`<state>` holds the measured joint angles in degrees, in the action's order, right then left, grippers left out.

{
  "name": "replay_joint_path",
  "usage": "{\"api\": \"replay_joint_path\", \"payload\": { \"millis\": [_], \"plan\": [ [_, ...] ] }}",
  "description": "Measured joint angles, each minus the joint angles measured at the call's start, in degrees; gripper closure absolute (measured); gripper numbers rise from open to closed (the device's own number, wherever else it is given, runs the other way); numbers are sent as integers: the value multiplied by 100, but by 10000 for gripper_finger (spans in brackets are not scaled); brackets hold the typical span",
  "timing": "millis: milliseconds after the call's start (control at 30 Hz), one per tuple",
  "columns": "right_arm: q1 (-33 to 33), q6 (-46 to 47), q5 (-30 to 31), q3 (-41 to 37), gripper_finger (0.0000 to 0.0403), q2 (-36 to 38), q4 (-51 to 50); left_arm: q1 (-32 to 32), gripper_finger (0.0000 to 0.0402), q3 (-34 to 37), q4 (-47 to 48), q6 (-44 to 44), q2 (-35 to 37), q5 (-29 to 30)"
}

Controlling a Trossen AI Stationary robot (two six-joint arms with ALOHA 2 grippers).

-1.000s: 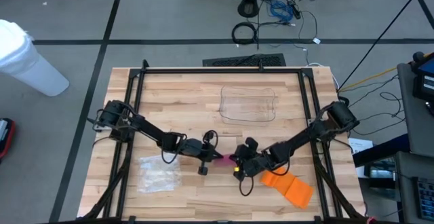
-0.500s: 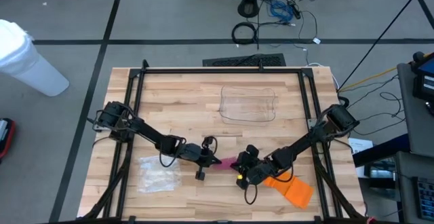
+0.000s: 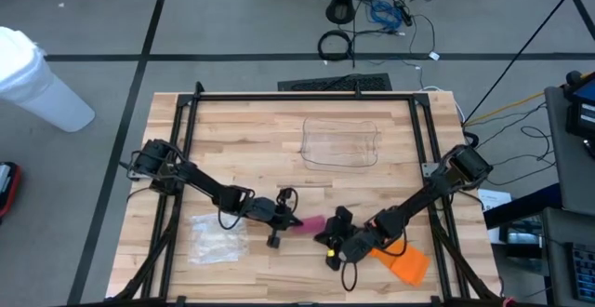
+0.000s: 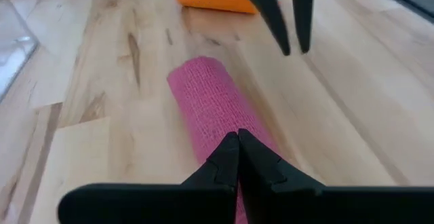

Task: Roll bandage
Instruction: Roll the pink bandage, then open the top transparent zip bag

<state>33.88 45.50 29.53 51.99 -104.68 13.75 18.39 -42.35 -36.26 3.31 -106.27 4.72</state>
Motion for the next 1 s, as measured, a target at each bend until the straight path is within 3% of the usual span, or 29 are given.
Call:
{"api": "replay_joint_path", "payload": {
  "millis": [300,433,533,667,900,1000],
  "plan": [
    [-127,-1574,14,334,383,9,7,13,393,35,567,-22,781,-127],
    [-264,-2086,4,356,383,-24,243,40,393,50,1442,-6,1288,176],
    [-532,-2299,-582,356,375,-24,684,90,393,52,2108,-305,1824,158],
    [-844,-2806,-1145,356,335,-36,1225,290,393,52,2601,-444,2570,145],
    [-1211,-3291,-1202,443,234,-46,1481,722,393,52,4212,-1012,3649,1694],
    [-1433,-3315,-1528,609,206,-67,1350,865,393,52,5152,-1732,3939,1885]
  ]
}}
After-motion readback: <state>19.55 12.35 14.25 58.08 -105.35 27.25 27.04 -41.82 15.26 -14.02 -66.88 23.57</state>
